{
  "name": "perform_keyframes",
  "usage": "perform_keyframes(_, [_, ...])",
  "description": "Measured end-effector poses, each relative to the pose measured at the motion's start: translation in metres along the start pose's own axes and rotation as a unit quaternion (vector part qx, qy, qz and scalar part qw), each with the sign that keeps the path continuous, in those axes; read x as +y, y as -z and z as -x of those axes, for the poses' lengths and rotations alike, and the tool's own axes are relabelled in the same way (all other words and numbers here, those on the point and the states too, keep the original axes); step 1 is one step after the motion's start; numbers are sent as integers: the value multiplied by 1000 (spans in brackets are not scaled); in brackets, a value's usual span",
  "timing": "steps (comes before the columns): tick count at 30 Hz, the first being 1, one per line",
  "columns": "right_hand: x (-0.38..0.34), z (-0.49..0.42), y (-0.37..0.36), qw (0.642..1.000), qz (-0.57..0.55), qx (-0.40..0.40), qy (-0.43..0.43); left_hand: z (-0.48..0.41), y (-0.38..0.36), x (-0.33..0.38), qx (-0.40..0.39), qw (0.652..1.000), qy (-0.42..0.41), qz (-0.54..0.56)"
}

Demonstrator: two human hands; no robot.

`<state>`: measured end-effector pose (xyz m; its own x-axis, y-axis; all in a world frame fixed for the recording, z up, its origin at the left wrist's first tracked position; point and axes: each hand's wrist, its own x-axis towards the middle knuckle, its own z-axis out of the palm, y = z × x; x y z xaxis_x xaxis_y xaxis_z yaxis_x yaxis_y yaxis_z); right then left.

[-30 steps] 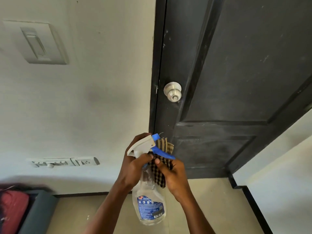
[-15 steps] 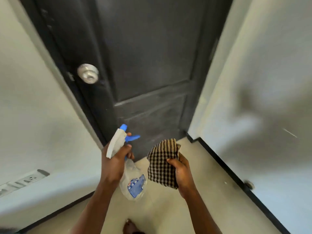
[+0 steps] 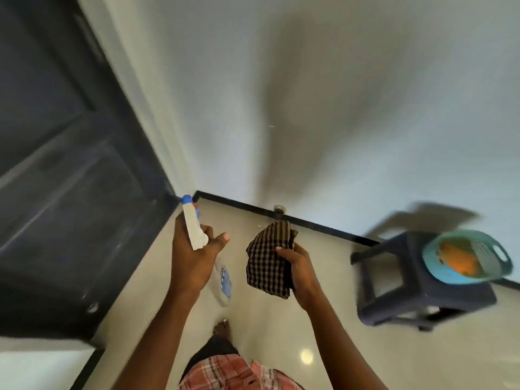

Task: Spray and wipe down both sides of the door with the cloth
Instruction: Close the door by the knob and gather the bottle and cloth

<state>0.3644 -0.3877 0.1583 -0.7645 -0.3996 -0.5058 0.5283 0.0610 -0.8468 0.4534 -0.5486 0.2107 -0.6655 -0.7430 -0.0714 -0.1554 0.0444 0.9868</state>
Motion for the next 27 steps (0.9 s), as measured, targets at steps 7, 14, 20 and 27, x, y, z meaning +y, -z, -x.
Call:
perform_keyframes(7, [-7,12,104,991,-42,123,11,2,-122,13,-149,989,-16,-9])
perform_keyframes(14, [-13,18,202,973,-66,222,0,20,-244,16,-262,965,-17,-18])
perform_keyframes(20, [-33,10,295,955,-73,287,-20,41,-344,21,-332,943,0,2])
perform_keyframes(27, [-40,-7,399,936,-109,334,-29,64,-453,37,-409,912,-17,-33])
